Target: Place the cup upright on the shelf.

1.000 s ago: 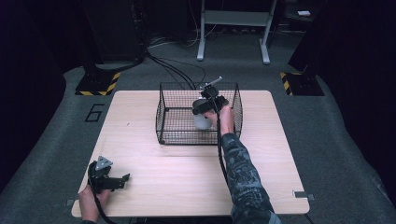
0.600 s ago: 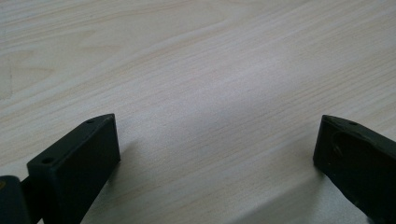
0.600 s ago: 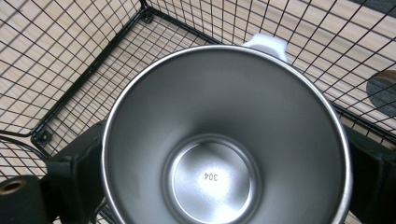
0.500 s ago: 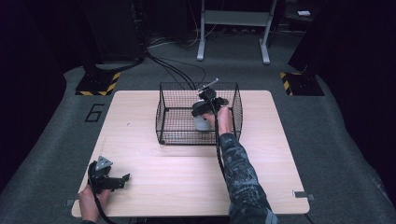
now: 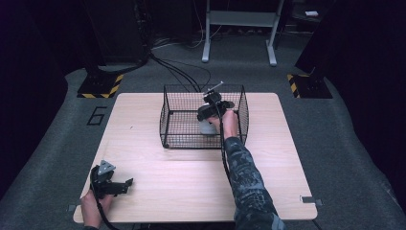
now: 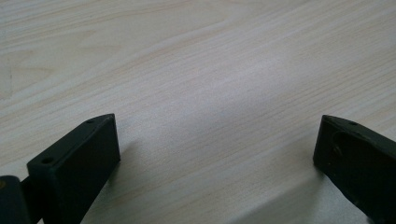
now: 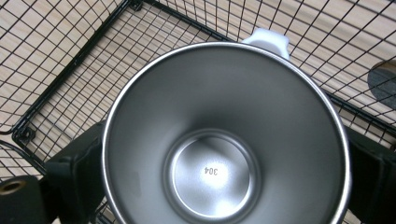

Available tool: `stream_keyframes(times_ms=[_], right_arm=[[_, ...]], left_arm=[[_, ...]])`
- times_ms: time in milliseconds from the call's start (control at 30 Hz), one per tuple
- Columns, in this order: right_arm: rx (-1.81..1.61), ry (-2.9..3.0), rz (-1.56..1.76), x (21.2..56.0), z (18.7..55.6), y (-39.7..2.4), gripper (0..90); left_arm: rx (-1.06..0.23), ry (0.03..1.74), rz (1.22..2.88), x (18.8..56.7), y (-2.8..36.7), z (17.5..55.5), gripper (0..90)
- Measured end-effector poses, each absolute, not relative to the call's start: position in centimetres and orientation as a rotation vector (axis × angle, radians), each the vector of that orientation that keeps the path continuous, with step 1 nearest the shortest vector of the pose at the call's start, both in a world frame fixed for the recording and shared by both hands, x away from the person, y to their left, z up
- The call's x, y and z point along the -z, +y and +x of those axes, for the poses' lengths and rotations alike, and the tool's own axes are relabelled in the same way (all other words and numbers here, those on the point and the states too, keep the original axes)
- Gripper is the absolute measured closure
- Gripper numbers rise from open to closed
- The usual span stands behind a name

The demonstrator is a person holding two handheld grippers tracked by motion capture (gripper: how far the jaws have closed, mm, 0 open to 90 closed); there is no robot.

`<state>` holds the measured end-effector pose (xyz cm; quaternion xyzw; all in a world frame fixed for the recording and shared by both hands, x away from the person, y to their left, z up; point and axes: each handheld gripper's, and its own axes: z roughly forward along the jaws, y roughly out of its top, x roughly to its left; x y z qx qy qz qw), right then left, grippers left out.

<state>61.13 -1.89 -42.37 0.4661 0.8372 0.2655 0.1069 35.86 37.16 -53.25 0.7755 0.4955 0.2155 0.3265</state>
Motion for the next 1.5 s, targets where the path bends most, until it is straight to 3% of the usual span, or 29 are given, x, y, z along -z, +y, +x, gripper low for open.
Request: stream_keyframes(times_ms=[467,900,1500], right_arm=[[-0.803,2.482,1.388,42.5,60.3,-2.6,2.1],[-0.836,2.427,1.31,39.9,58.2,-3.5,0.0],[-1.016,2.375,1.136,35.5,49.9,-7.5,0.0]], left_arm=[[-0.566,1.306,2.015,53.3,37.1,35.9,0.5],[-0.566,1.306,2.014,53.3,37.1,35.9,0.4],[-0.566,1.306,2.014,53.3,37.1,35.9,0.5]])
